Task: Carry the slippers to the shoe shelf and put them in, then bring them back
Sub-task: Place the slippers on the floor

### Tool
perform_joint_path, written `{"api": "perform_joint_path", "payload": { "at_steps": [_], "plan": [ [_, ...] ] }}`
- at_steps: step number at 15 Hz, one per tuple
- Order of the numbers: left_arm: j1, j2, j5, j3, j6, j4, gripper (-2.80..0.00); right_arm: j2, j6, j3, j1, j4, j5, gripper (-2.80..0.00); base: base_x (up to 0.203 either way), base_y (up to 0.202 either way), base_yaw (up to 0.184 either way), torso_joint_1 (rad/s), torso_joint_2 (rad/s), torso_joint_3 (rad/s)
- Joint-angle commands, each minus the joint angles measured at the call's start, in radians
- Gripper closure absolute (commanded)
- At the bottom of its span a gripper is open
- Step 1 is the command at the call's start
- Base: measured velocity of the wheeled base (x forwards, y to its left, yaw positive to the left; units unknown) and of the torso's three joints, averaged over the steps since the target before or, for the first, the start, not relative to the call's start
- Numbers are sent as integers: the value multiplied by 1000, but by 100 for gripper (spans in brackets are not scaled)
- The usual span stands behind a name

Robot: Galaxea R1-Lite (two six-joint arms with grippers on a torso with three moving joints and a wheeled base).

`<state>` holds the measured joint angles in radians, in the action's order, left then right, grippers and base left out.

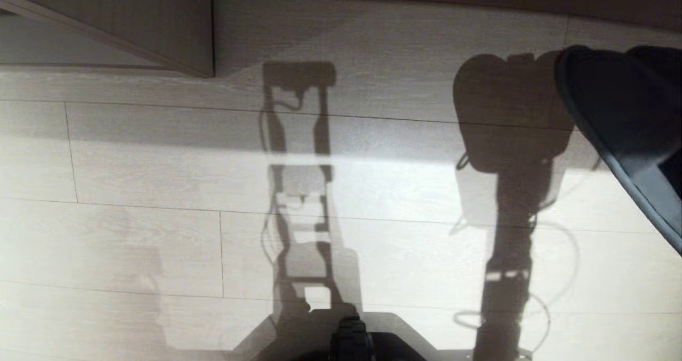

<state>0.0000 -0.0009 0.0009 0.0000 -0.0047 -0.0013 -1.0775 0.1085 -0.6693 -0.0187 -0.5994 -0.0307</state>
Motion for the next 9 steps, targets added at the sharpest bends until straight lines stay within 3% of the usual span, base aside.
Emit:
{"api": "perform_joint_path", "payload": {
  "at_steps": [1, 4, 9],
  "plan": [
    [0, -1, 1, 0, 0, 0, 0, -307, 2, -105, -1, -163, 9, 0, 0, 0, 0, 0, 0, 0],
    [1, -1, 1, 0, 0, 0, 0, -524, 3, -240, -1, -386, 58, 0, 0, 0, 0, 0, 0, 0],
    [0, -1, 1, 0, 0, 0, 0, -756, -13, -274, -2, -670, 86, 0, 0, 0, 0, 0, 0, 0]
  ]
}}
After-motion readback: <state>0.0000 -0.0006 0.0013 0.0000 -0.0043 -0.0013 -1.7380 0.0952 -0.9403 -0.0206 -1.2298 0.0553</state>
